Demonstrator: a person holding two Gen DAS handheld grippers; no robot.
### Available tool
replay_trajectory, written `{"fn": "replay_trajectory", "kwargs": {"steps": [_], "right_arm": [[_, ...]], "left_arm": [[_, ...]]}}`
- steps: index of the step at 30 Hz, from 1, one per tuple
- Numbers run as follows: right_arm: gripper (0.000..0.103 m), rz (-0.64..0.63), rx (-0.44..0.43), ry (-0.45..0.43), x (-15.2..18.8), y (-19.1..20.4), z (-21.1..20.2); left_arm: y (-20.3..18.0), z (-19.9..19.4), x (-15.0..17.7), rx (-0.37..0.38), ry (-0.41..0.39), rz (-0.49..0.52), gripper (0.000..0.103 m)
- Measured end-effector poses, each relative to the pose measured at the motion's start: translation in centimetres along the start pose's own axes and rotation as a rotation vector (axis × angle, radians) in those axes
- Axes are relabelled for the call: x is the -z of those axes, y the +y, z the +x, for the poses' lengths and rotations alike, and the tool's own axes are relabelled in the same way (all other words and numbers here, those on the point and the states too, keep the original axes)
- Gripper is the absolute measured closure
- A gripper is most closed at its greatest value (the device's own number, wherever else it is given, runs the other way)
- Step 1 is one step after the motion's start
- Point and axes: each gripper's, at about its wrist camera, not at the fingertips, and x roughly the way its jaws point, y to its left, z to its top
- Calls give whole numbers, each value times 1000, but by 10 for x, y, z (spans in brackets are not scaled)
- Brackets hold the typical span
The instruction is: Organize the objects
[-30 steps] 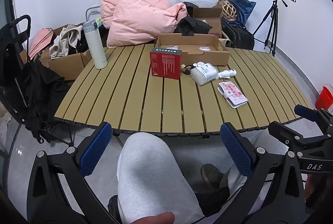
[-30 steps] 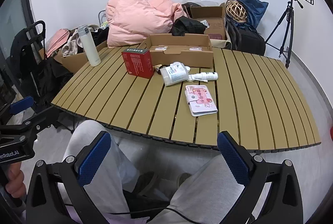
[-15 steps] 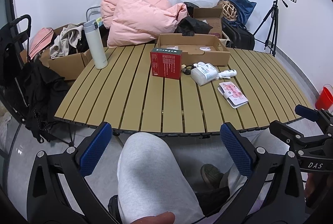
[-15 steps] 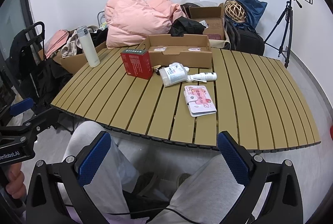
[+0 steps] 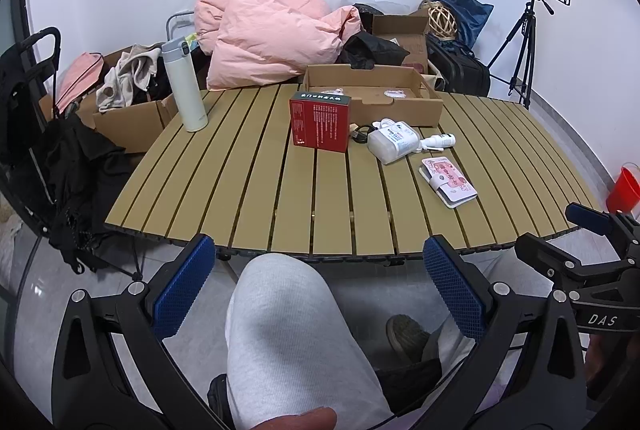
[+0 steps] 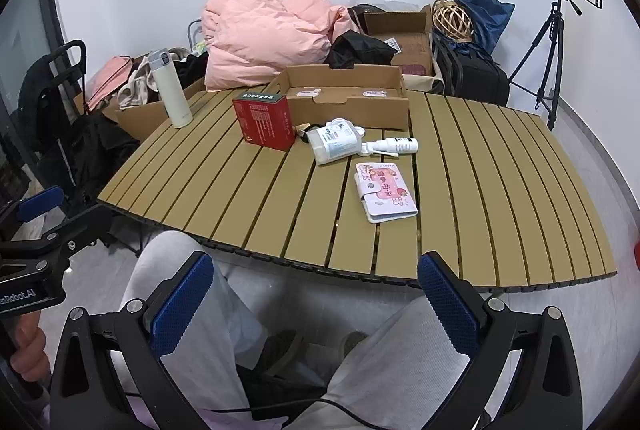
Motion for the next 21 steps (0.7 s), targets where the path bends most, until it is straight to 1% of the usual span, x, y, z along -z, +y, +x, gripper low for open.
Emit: {"fn": "replay_trajectory", "kwargs": {"steps": [21], "right_arm": [[0, 3, 2, 8, 1, 0, 3]], "left_arm": [[1, 4, 2, -8, 20, -5, 0]]}}
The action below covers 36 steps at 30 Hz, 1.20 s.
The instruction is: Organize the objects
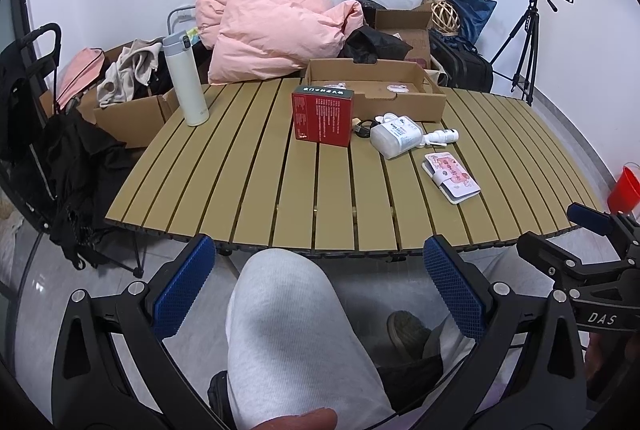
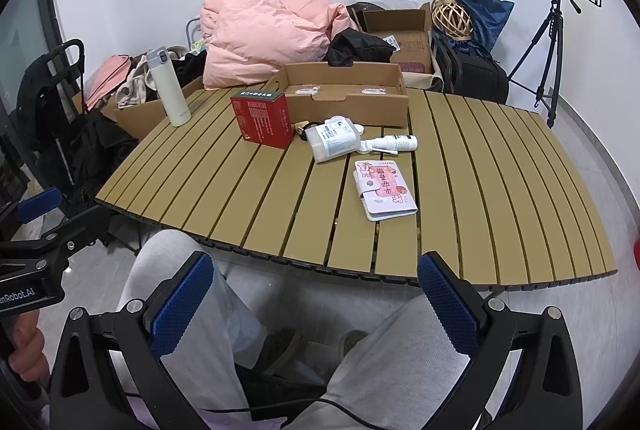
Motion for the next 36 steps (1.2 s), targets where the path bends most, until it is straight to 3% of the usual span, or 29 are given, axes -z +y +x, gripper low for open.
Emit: {"fn": "replay_trajectory", "kwargs": {"steps": [9, 20, 24, 26, 28, 30, 33, 34, 36], "right_arm": [[0, 3, -13, -8, 2, 0, 6], [0, 27, -31, -1, 9, -10, 38], [0, 46, -98, 78, 7, -21, 70], [0, 42, -68, 25, -1, -24, 74], [0, 51, -55, -89, -16, -28, 76], [0, 42, -131, -160, -37, -30, 87], [0, -64, -176, -96, -74, -15, 121], [0, -111, -193, -120, -90, -7, 133], [0, -174, -196, -163, -122, 12, 166]], "left_arm": [[-2, 11, 1, -1, 28, -1, 0], [0, 53, -3, 86, 95, -35, 0], [18, 80, -17, 66, 69, -78, 0], [33, 99, -27, 65, 94, -106, 0], [48, 116, -40, 57, 84, -127, 0], [58, 135, -54, -5, 96, -117, 0], [70, 171, -75, 17, 70, -109, 1], [73, 184, -82, 52, 56, -99, 1], [77, 208, -92, 43, 44, -90, 2]]}}
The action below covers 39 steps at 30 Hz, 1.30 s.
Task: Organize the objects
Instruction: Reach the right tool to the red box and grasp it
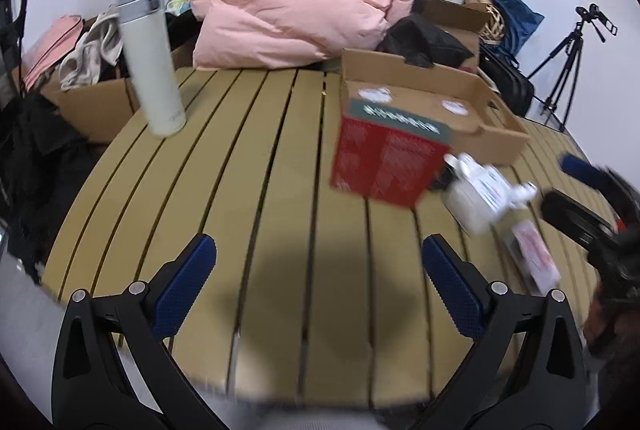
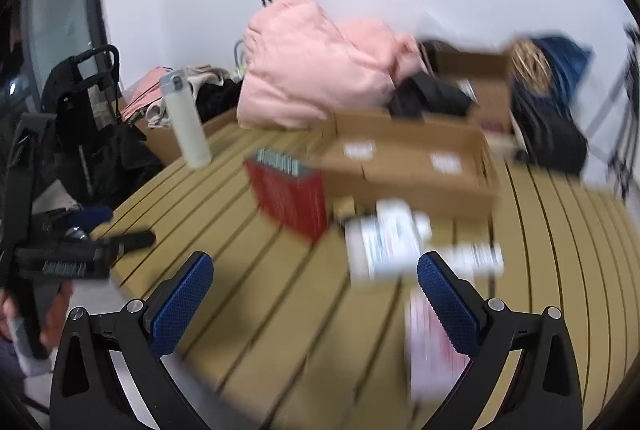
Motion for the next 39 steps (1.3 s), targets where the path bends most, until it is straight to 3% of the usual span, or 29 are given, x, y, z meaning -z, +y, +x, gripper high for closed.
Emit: {"fn": "replay_trajectory", "kwargs": {"steps": [2, 4, 6, 7, 9, 11, 15, 20, 24, 28, 32, 33, 36, 38, 39], "right_arm": [[2, -41, -35, 20, -18, 4, 40], [15, -74, -60, 68, -34, 8, 89], [48, -100, -35, 123, -41, 14, 126], [51, -102, -33, 139, -42, 16, 140], [60, -70, -41, 127, -42, 16, 145], [65, 29, -112, 143, -41, 11, 138], [65, 353, -240, 154, -4, -7, 89], [59, 626, -194, 213, 76, -18, 41], [56, 575, -88, 314, 104, -25, 27], [56, 460, -19, 295, 98, -34, 28], [54, 427, -85, 331, 93, -36, 53], [46, 433, -95, 330, 93, -36, 58], [40, 483, -136, 329, 92, -40, 69], [40, 511, -180, 331, 93, -41, 73], [44, 520, -219, 328, 93, -39, 74]], "left_arm": [[4, 19, -9, -9, 12, -9, 3], [8, 32, -15, 10, 29, -32, 4], [12, 37, -17, 12, 33, -54, 4], [14, 39, -16, 5, 39, -63, 4], [15, 37, -12, 9, 54, -74, 4], [11, 28, -5, 26, 55, -65, 4], [-9, 9, 19, 46, 61, -7, 4], [-47, 6, 57, 114, 138, 69, 4], [-61, 17, 68, 123, 193, 74, 4], [-67, 35, 63, 166, 222, 57, 10], [-66, 54, 63, 183, 283, 9, 27], [-62, 55, 62, 208, 288, -25, 28], [-60, 59, 65, 259, 302, -79, 38], [-65, 54, 67, 302, 293, -80, 58], [-70, 50, 66, 284, 283, -64, 58]]}}
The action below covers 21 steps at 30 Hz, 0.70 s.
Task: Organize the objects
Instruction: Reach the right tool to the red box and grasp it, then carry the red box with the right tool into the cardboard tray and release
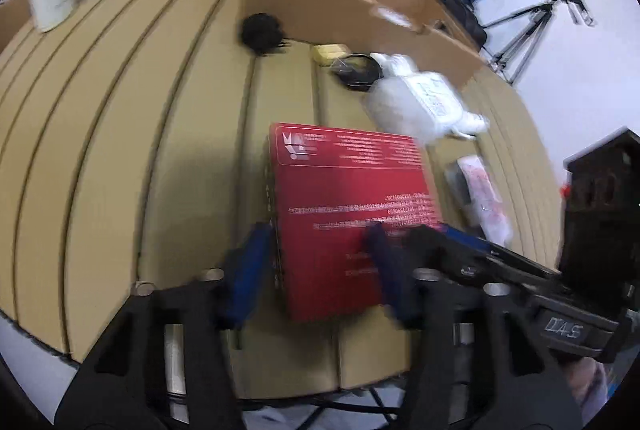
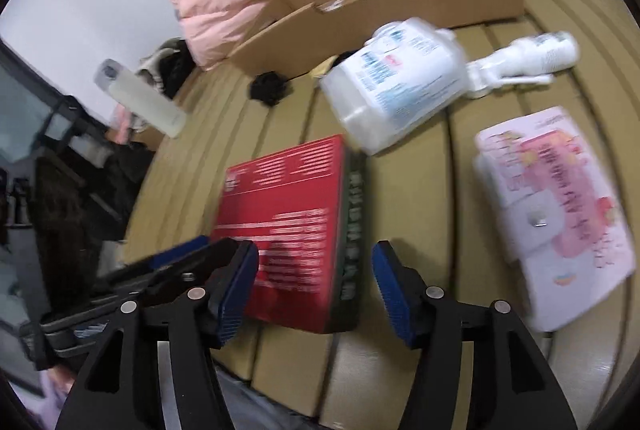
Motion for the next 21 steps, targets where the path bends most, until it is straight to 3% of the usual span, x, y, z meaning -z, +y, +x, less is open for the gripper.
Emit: {"fn": "replay_trajectory", "kwargs": {"steps": [4, 6, 11, 14, 18, 21], "right_arm": [[54, -47, 17, -48, 0, 13, -10], [64, -76, 42, -71, -4, 16, -15], [65, -74, 5, -131, -35, 31, -41], [65, -81, -2, -152, -92, 43, -50], [65, -81, 10, -162, -169, 46, -38], [65, -64, 43, -140, -232, 37, -8]], "left_arm": [[-4, -11, -9, 12, -40, -13, 63], [-6, -19, -20, 9, -59, -18, 65], [-17, -46, -84, 53, -150, 24, 65], [-19, -41, -142, 53, -183, 47, 66], [-8, -10, -221, 67, -142, 30, 65], [-2, 32, -270, 9, -107, 85, 64]]}}
